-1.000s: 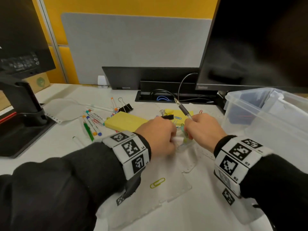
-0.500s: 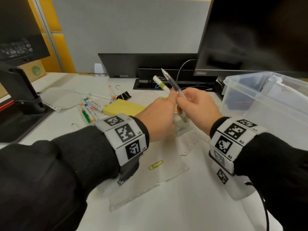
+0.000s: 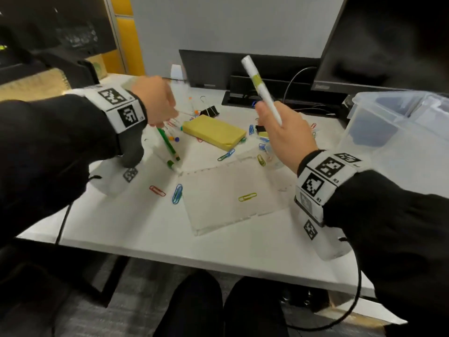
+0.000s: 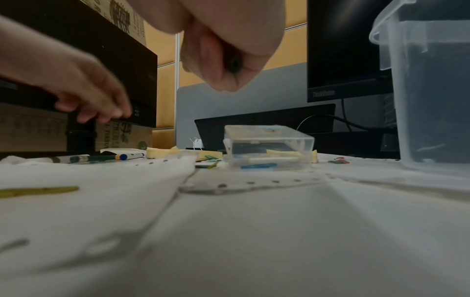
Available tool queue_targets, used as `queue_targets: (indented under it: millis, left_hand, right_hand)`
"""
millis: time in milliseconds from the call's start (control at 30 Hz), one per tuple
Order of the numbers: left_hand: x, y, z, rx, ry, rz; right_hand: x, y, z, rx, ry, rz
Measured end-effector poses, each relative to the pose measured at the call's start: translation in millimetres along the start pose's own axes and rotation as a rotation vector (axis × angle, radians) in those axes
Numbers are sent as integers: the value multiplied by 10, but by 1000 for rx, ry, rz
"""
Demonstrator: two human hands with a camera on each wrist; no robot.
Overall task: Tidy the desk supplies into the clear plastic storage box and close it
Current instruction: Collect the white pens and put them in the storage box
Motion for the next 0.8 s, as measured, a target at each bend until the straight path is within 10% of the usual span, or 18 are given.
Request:
queue_targets:
  millis: [567,800]
  left_hand:
    - [156,-325,596,255,-210,-162]
    - [174,-259,371,180,-33,-162]
  right_hand:
    - [210,304,354,-80,-67,300]
    - [268,229,294,15,22,245]
Point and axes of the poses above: each hand's wrist, its own x-axis towards the middle knuckle, its own z-axis out of the palm, y = z × x, the point moved 9 cm from there along x, towards the middle knuckle, and after that the axes turned 6 degrees about y, right-handed, at the moved point
